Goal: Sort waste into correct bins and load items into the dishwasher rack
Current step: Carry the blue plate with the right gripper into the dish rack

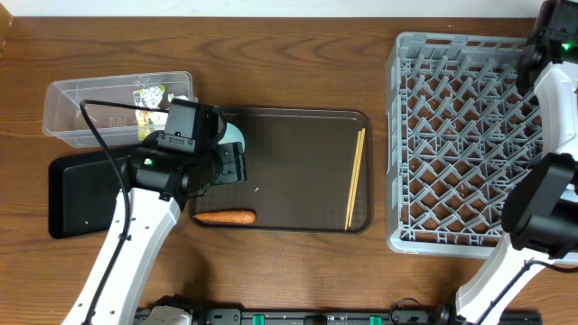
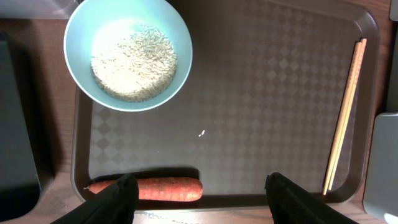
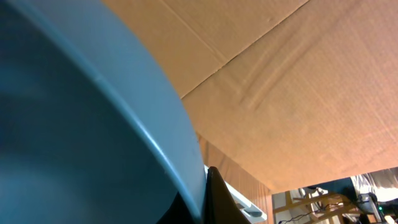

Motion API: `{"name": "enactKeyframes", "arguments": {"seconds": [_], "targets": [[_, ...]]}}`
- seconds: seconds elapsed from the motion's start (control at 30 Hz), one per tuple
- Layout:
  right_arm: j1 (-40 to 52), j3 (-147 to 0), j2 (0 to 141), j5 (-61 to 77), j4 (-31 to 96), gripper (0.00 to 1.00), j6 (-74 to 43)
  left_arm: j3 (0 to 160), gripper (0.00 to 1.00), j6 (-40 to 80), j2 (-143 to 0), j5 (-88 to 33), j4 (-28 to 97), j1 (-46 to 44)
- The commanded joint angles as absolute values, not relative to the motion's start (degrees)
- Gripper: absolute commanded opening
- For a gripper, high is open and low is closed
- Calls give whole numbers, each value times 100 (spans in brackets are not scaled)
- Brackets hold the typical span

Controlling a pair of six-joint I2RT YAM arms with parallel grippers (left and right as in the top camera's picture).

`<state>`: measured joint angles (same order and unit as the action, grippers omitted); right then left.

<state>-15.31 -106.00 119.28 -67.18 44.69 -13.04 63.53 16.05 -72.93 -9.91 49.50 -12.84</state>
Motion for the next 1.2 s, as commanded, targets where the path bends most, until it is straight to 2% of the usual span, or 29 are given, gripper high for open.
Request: {"name": "enactKeyframes", "arguments": {"seconds": [0.0,0.13,0.23,0.3,0.37,0.43,0.47,0.7,1.17], "targets": [[-1481,-10571,12077,-6235,4611,1,-1323,6366,68,1529,-7330,-919,4965,-1256],[-1332,-10571,12101,-5734,4783,1,-1323,6366,69,1529,-7330,-919,4965,-1256],[-1221,-10571,12101,-5262,5059,10,-1323,6366,68,1529,-7330,-919,4963,-1256],[-1155,-10571,12101,-4912,5332,32,-1321,6366,68,1529,-7330,-919,4965,-1256],[-1120,-10571,12101,-4757,5520,75,-1323,6366,68,1527,-7330,-919,4967,-1256],[-1118,-10571,12101,-4709,5645,97,-1323,6366,68,1527,-7330,-919,4967,-1256],[-1118,-10571,12099,-4707,5682,99,-1323,6366,68,1527,-7330,-919,4967,-1256],[-1116,-10571,12031,-4525,6108,99,-1323,6366,68,1527,-7330,-919,4967,-1256],[-1100,-10571,11334,-4154,6139,99,-1321,6366,68,1527,-7330,-919,5033,-1256]]}}
